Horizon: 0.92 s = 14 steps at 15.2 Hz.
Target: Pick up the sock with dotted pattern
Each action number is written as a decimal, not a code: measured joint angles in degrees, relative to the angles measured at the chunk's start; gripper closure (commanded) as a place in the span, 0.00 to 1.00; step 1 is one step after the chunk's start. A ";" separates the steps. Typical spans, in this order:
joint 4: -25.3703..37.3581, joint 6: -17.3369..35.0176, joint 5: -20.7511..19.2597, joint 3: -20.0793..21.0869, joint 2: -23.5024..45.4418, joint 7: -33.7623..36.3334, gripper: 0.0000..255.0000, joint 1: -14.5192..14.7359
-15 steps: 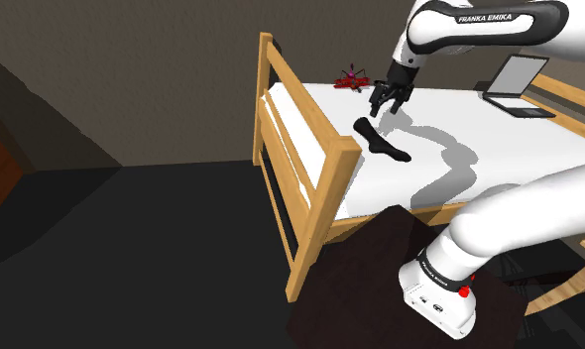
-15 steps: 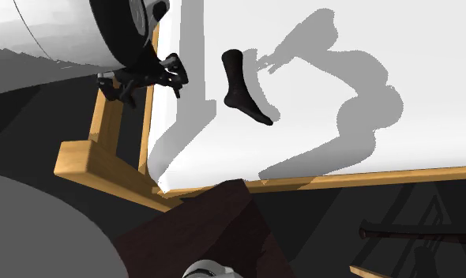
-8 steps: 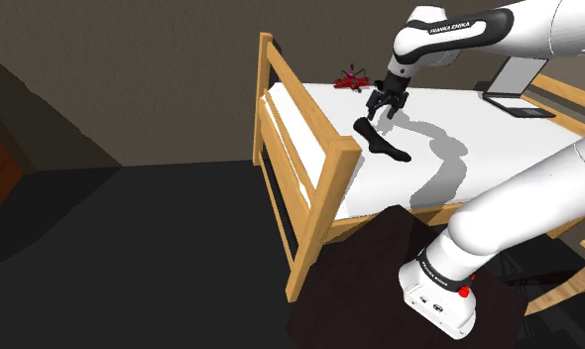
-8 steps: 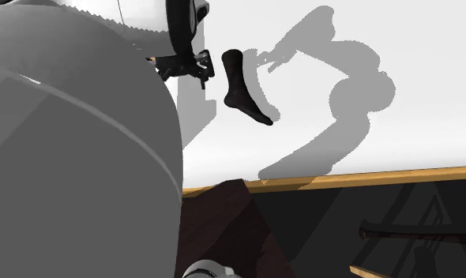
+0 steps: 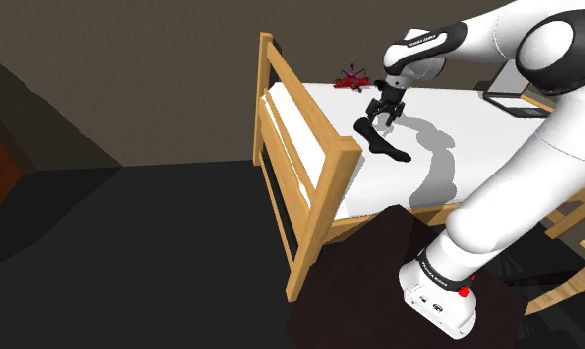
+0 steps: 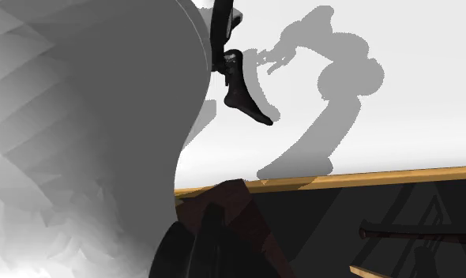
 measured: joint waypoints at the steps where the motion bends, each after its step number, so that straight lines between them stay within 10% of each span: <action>1: 1.35 0.59 1.06 -0.56 2.29 -0.95 0.00 -0.58; 14: 13.87 4.03 11.31 -2.03 22.49 -7.26 0.00 -7.52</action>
